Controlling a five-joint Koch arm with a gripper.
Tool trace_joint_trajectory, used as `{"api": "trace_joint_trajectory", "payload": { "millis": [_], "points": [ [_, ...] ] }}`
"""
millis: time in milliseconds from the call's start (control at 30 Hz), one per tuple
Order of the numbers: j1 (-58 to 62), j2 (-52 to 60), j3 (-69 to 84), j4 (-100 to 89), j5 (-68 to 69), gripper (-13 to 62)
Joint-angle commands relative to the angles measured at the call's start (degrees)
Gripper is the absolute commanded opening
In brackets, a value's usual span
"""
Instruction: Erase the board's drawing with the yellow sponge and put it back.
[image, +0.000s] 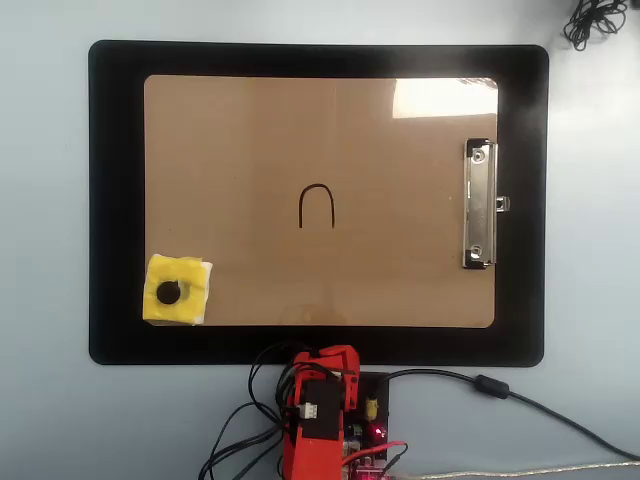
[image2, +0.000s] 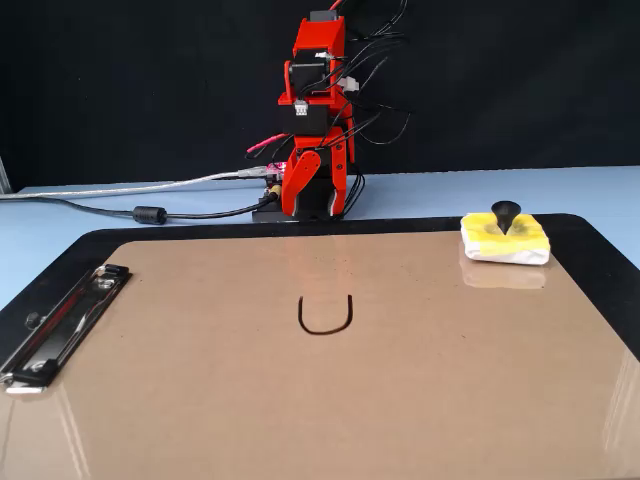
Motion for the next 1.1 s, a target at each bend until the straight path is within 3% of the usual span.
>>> {"api": "trace_joint_trajectory", "payload": {
  "millis": [0, 367, 500, 633, 800, 900, 1067],
  "points": [
    [1.0, 2.5, 0.5, 8.2, -0.1, 34.4],
    [0.9, 2.5, -0.9, 8.3, -0.4, 33.7],
    [0.0, 2.4, -15.5, 8.1, -0.3, 33.5],
    [-13.9, 0.9, -30.1, 4.3, -0.5, 33.2],
    [-38.4, 1.1, -24.9, -21.5, -15.0, 32.8],
    [-52.3, 0.4, -14.6, -49.1, -25.4, 32.7],
    [-61.3, -2.2, 6.0, -92.8, -25.9, 32.7]
  ]
}}
